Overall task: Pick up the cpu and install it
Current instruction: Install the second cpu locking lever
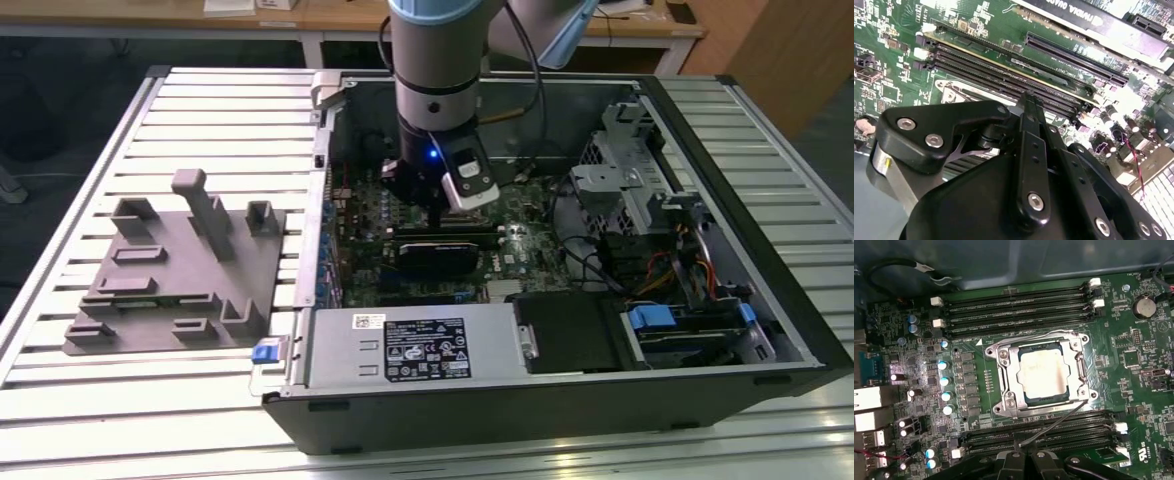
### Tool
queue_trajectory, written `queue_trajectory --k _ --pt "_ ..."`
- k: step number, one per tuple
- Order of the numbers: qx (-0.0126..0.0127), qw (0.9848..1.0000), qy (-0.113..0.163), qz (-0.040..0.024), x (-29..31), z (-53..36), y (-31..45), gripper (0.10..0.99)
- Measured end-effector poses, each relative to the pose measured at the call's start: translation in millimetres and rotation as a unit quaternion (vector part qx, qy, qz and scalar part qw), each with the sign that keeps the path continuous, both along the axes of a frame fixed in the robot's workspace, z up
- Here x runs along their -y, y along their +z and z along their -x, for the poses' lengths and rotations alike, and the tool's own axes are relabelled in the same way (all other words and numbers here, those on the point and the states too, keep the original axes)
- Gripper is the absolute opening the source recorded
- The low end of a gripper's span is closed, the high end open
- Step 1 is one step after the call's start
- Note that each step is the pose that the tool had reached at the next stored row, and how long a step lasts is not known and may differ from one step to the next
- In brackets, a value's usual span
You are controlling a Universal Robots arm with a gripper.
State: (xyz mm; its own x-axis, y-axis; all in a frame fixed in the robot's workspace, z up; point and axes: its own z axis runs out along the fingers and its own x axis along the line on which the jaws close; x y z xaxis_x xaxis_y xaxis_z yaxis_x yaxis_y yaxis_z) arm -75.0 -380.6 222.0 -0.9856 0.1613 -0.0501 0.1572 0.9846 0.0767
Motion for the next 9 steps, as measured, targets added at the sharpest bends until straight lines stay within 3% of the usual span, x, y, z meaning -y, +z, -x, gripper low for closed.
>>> queue_trajectory --k 9 --pt "0.0000 1.0000 0.000 0.0000 0.0 0.0 8.6 0.106"
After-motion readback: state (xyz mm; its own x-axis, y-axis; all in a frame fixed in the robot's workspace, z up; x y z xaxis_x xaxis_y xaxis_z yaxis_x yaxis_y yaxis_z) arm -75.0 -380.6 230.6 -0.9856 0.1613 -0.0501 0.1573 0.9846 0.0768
